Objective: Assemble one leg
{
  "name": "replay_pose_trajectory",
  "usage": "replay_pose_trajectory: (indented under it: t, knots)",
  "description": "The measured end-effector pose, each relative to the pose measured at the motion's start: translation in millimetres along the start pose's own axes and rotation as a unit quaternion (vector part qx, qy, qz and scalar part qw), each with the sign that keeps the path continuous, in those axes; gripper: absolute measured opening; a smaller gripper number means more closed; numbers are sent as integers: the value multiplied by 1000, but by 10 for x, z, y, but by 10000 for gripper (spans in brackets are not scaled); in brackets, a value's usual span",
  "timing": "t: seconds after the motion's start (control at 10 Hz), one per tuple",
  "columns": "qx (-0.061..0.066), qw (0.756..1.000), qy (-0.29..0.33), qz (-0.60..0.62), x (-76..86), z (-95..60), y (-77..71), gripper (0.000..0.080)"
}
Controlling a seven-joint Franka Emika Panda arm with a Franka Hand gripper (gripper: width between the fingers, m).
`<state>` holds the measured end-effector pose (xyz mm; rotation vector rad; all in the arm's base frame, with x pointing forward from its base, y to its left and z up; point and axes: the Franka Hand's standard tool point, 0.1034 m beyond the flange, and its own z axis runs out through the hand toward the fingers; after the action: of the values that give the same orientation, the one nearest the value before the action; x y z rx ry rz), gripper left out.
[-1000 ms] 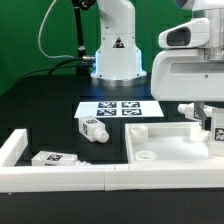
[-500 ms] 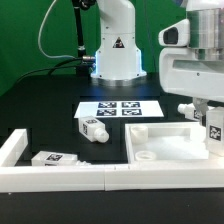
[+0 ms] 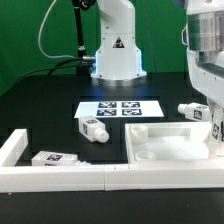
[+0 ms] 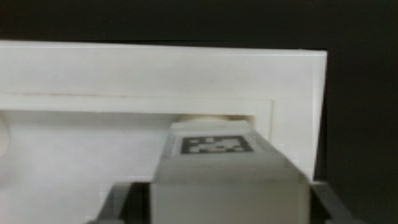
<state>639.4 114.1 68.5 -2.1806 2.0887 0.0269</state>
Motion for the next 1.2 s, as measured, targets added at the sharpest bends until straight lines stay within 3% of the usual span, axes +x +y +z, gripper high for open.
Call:
replay_pose_trajectory:
  t: [0.1,0.3,0.4,0.7,0.9,1.0,1.2]
  knots:
    - [-3,999,1,-51,9,1,10,399]
    - [-13,980,-4,-197,-1,1,29,629]
    - [-13,946,-6,-325,20,24,25,643]
    - [-14,903,-5,-430,35,28,25,649]
    - [-12,843,10,-538,51,24,-5,649]
    - [-12,848,10,-530,55,24,-5,619]
    - [-12,859,10,-512,56,24,-5,330]
